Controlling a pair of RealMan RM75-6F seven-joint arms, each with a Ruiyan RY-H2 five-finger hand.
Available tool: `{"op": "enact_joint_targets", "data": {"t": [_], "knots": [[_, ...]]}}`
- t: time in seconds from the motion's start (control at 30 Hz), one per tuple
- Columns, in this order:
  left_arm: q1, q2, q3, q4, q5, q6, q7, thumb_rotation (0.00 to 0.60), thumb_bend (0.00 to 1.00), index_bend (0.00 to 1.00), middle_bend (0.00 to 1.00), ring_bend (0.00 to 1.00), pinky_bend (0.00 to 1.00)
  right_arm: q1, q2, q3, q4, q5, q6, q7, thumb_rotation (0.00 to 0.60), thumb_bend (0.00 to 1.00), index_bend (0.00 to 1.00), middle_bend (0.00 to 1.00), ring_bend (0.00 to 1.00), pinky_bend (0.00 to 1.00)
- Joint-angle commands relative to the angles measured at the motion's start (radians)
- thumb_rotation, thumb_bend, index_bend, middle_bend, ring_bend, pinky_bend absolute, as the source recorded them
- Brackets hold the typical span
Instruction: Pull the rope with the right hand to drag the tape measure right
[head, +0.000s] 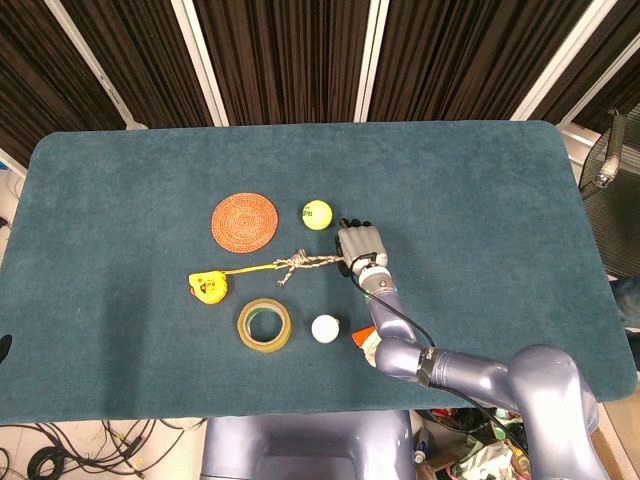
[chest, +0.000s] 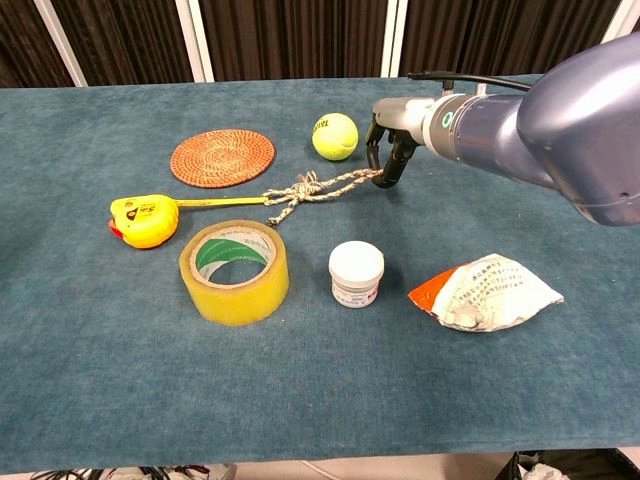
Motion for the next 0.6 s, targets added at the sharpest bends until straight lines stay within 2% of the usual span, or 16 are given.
{"op": "enact_joint_targets", "data": {"t": [0.03,0.6], "knots": [[0.001,0.000,0.000,0.000,0.000,0.002,0.001,0.600,0.31,0.08,0.00,0.00,0.00,0.001,0.001,-0.001,-0.001,0.002,0.000,-0.001,0.600,0.50,0.72,0.11,0.13,0.17],[0.000,-0.002,0.000,-0.002,0.001,0.003,0.002,0.600,0.31,0.08,0.00,0.00,0.00,-0.006,0.019,0.001,-0.028,0.000,0.018,0.008,0.600,0.50,0.72,0.11,0.13,0.17]]}}
